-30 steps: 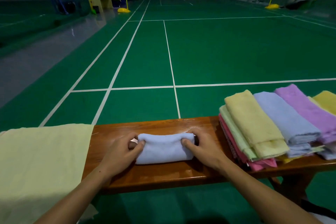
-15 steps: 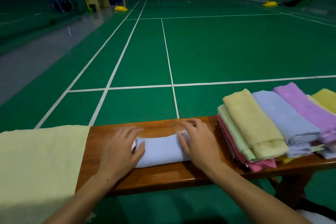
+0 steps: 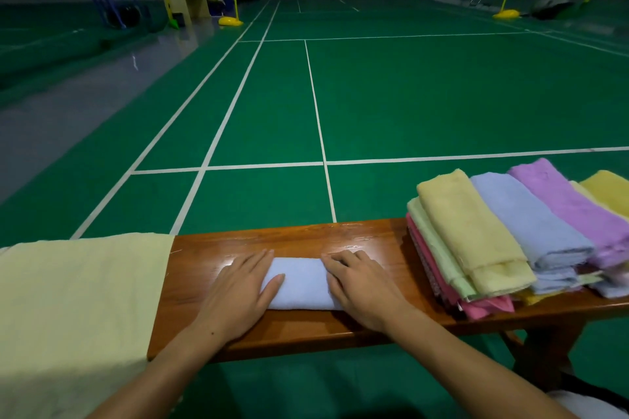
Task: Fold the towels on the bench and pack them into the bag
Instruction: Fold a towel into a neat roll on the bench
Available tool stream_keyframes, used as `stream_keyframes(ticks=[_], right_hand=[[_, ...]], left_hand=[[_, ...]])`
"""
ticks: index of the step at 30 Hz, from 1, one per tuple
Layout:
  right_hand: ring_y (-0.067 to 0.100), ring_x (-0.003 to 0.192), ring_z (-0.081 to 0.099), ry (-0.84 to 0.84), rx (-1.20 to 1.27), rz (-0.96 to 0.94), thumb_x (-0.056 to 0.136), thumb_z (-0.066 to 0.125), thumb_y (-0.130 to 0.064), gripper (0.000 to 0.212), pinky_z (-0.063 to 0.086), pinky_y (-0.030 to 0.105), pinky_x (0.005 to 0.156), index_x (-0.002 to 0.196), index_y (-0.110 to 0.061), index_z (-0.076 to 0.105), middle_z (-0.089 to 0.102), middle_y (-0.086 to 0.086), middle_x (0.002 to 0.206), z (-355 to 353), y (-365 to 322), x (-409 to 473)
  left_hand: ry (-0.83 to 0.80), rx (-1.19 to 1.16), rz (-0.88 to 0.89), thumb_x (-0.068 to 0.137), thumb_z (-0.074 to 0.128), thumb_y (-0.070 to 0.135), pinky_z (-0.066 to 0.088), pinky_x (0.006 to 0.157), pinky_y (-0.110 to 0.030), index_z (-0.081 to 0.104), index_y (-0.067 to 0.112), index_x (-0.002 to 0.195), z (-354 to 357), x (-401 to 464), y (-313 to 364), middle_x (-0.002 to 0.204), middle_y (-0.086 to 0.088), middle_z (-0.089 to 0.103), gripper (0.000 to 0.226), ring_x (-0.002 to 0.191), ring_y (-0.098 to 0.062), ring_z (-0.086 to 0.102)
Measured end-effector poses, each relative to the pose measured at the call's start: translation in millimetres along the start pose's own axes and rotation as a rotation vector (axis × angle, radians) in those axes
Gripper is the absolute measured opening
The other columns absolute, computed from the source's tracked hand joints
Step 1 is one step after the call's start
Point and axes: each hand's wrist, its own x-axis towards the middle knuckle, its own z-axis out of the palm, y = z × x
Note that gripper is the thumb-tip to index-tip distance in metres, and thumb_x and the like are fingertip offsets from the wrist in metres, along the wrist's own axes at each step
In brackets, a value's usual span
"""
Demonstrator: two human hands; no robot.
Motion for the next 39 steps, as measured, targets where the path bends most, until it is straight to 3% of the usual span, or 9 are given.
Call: stream_keyframes(ticks=[4, 9, 12, 14, 18, 22, 25, 30, 39], right_hand=[[0.022, 0.118, 0.053, -0.017, 0.097, 0.046, 0.107, 0.044, -0.05, 0.043, 0.043, 0.037, 0.084, 0.144, -0.034, 0.056, 0.062, -0.003, 0.13, -11.6, -7.0, -3.1], [0.018, 0.103, 0.062, -0.083, 0.211, 0.068, 0.098, 0.053, -0.066, 0.041, 0.052, 0.039, 0.082, 0.125, -0.035, 0.059, 0.067, -0.01, 0.117, -11.1, -13.3, -2.4], [0.016, 0.101, 0.062, -0.088, 0.241, 0.064, 0.096, 0.054, -0.07, 0.046, 0.05, 0.037, 0.078, 0.124, -0.033, 0.059, 0.068, -0.011, 0.116, -8.7, -14.8, 0.6], [0.015, 0.108, 0.056, -0.074, 0.265, 0.05, 0.095, 0.053, -0.071, 0.054, 0.046, 0.036, 0.081, 0.131, -0.032, 0.058, 0.063, -0.01, 0.122, -4.7, -14.9, 2.9], [0.013, 0.121, 0.041, -0.073, 0.385, 0.048, 0.09, 0.055, -0.077, 0.073, 0.041, 0.035, 0.093, 0.148, -0.034, 0.043, 0.053, -0.012, 0.136, 5.2, -13.8, 7.1], [0.007, 0.129, 0.053, -0.117, 0.667, 0.102, 0.079, 0.07, -0.08, 0.098, 0.053, 0.042, 0.102, 0.157, -0.037, 0.029, 0.052, -0.016, 0.149, 3.2, -15.7, 10.1], [-0.003, 0.126, 0.058, -0.14, 0.83, 0.056, 0.078, 0.083, -0.065, 0.091, 0.056, 0.04, 0.102, 0.151, -0.041, 0.033, 0.055, -0.022, 0.145, -5.0, -16.1, 5.5], [0.003, 0.106, 0.063, -0.049, 0.859, -0.028, 0.092, 0.077, -0.035, 0.072, 0.057, 0.033, 0.087, 0.148, -0.048, 0.034, 0.061, -0.016, 0.127, -29.7, -13.8, -14.8], [0.016, 0.122, 0.06, 0.113, 0.721, -0.081, 0.098, 0.066, -0.025, 0.056, 0.05, 0.049, 0.102, 0.148, -0.037, 0.044, 0.057, -0.01, 0.144, -89.4, 31.7, -67.3]], left_hand=[[0.098, -0.112, -0.092, 0.103, 0.041, 0.066, 0.046, 0.091, -0.027, 0.058, 0.034, 0.142, -6.6, 5.7, -5.1, 0.136, 0.013, 0.064, 0.054, 0.117, -0.006, 0.055], [0.063, -0.131, -0.238, 0.092, 0.044, 0.082, 0.048, 0.066, -0.025, 0.067, 0.034, 0.097, -14.2, 17.0, -4.1, 0.096, 0.015, 0.065, 0.053, 0.081, -0.003, 0.059], [0.012, -0.237, -0.243, 0.086, 0.054, 0.084, 0.041, 0.056, -0.033, 0.06, 0.018, 0.072, -14.5, 24.9, -5.2, 0.066, 0.006, 0.057, 0.068, 0.059, -0.009, 0.053], [-0.052, -0.337, -0.25, 0.084, 0.062, 0.08, 0.036, 0.058, -0.035, 0.058, 0.014, 0.077, -11.8, 29.5, -9.0, 0.07, 0.0, 0.053, 0.067, 0.06, -0.014, 0.049], [-0.078, -0.556, -0.166, 0.077, 0.062, 0.087, 0.057, 0.075, -0.044, 0.064, 0.029, 0.101, -11.3, 32.6, -14.6, 0.095, 0.01, 0.067, 0.063, 0.085, -0.012, 0.064], [0.043, -0.82, -0.056, 0.085, 0.077, 0.062, 0.056, 0.079, -0.047, 0.065, 0.029, 0.104, -23.8, 29.0, 0.7, 0.096, 0.007, 0.066, 0.04, 0.091, -0.015, 0.065], [0.128, -0.908, -0.06, 0.09, 0.082, 0.042, 0.057, 0.076, -0.05, 0.065, 0.023, 0.103, -34.3, 26.7, 8.2, 0.094, 0.0, 0.065, 0.029, 0.089, -0.023, 0.065], [0.24, -0.982, -0.157, 0.083, 0.085, 0.042, 0.056, 0.072, -0.043, 0.066, 0.014, 0.101, -46.4, 23.0, 22.6, 0.089, 0.001, 0.068, 0.038, 0.086, -0.021, 0.067], [0.232, -0.995, -0.083, 0.092, 0.083, 0.034, 0.062, 0.074, -0.049, 0.07, 0.034, 0.113, -74.2, 33.9, 96.4, 0.106, -0.005, 0.073, 0.026, 0.098, -0.025, 0.071]])
